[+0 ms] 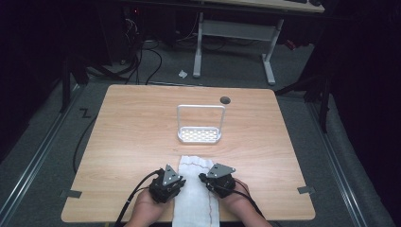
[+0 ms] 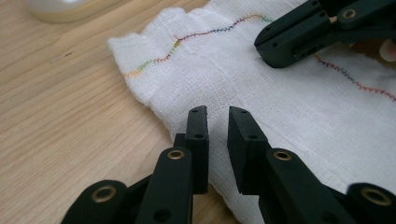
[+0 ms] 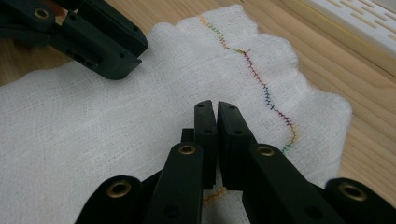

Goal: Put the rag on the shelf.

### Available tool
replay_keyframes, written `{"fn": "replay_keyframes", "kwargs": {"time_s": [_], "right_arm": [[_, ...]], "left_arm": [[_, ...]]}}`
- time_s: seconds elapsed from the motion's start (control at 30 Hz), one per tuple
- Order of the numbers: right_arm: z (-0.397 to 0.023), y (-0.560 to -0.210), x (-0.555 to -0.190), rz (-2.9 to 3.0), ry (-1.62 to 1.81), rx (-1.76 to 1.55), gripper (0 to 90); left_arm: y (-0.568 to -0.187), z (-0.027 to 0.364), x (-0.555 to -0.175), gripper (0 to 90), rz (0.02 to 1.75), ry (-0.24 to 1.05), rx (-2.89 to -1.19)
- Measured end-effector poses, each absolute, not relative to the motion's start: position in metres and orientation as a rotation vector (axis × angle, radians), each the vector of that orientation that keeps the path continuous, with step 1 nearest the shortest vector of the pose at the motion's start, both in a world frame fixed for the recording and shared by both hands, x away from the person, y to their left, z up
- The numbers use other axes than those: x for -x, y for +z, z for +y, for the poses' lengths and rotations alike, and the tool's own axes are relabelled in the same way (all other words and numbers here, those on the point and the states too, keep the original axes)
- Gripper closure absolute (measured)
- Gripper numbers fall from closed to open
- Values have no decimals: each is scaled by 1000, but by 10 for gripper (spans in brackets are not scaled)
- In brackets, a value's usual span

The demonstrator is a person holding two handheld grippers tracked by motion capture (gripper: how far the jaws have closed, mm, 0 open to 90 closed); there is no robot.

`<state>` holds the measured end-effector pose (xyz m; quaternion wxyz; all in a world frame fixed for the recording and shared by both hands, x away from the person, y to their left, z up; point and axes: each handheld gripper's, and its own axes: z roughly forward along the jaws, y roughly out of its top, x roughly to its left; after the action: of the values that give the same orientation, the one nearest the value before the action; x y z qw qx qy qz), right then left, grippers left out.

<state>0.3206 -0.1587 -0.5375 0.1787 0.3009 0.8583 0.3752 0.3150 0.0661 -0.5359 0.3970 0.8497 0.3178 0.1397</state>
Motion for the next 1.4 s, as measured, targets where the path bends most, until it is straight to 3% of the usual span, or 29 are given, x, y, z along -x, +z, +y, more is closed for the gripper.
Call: {"fn": "replay_keyframes", "kwargs": {"time_s": [0.07, 0.1, 0.13, 0.23, 0.33, 0.43, 0.57, 0.77, 0.9, 1.03, 1.23, 1.4], "right_arm": [[-157, -538, -320, 2424, 1068, -848, 831], [-159, -535, -320, 2419, 1079, -850, 779], [-163, -533, -320, 2404, 1095, -857, 767], [-169, -529, -321, 2368, 1122, -890, 750], [-181, -525, -323, 2315, 1153, -933, 735], [-188, -525, -326, 2288, 1149, -981, 712], [-193, -528, -330, 2280, 1143, -1024, 657], [-198, -529, -333, 2272, 1157, -1094, 592], [-196, -535, -337, 2304, 1175, -1145, 479], [-187, -539, -338, 2331, 1112, -1147, 463], [-183, -540, -335, 2327, 1121, -1170, 599], [-177, -539, -334, 2361, 1127, -1157, 798]], "left_arm": [[-535, 68, -315, 774, 814, 326, -2142], [-534, 69, -315, 648, 816, 311, -2132], [-531, 72, -316, 605, 834, 308, -2105], [-523, 83, -327, 555, 896, 331, -2022], [-522, 93, -345, 490, 988, 273, -1941], [-528, 93, -365, 438, 1053, 211, -1936], [-535, 81, -382, 432, 1084, 148, -1959], [-537, 70, -381, 479, 1041, 194, -1994], [-538, 68, -367, 627, 962, 266, -2053], [-540, 69, -359, 718, 919, 278, -2058], [-541, 73, -357, 785, 918, 247, -2041], [-541, 75, -352, 823, 941, 245, -2019]]}}
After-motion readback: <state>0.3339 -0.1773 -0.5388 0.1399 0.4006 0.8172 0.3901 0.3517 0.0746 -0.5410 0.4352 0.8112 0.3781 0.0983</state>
